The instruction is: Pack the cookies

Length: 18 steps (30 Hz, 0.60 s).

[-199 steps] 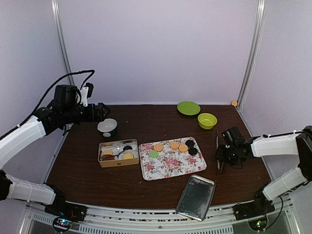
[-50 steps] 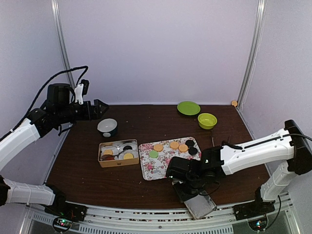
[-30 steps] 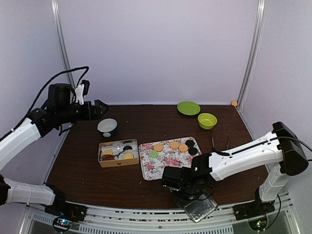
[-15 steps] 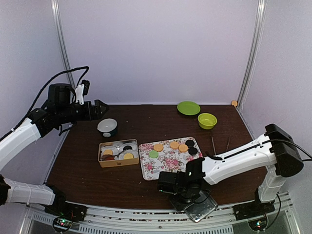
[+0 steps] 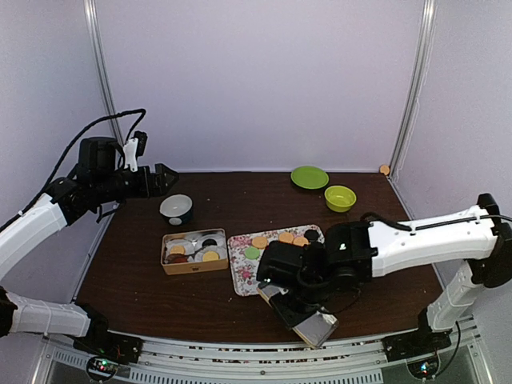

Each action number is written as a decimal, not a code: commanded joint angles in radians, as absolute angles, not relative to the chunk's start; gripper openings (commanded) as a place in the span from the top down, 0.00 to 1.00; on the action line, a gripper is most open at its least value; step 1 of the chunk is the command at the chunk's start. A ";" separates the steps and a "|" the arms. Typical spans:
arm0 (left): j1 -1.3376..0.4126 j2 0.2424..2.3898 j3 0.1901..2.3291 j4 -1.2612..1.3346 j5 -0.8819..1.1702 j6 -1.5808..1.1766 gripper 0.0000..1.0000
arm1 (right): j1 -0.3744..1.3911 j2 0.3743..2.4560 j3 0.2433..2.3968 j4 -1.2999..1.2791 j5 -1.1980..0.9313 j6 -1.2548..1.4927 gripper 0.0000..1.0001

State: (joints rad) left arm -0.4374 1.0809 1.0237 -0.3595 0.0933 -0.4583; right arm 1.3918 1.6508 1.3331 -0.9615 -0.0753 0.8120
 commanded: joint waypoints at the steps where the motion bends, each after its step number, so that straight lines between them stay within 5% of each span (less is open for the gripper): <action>1: -0.431 1.066 1.045 -0.308 0.076 -0.455 0.02 | 1.377 1.554 1.458 -1.078 -0.015 0.756 1.00; 11: -0.432 1.006 0.986 -0.208 0.041 -0.388 0.02 | 1.169 1.332 1.362 -0.649 -0.097 0.581 1.00; 18: -0.434 0.970 0.905 -0.015 0.303 -0.334 0.02 | 1.049 1.238 1.232 -0.277 -0.379 0.554 1.00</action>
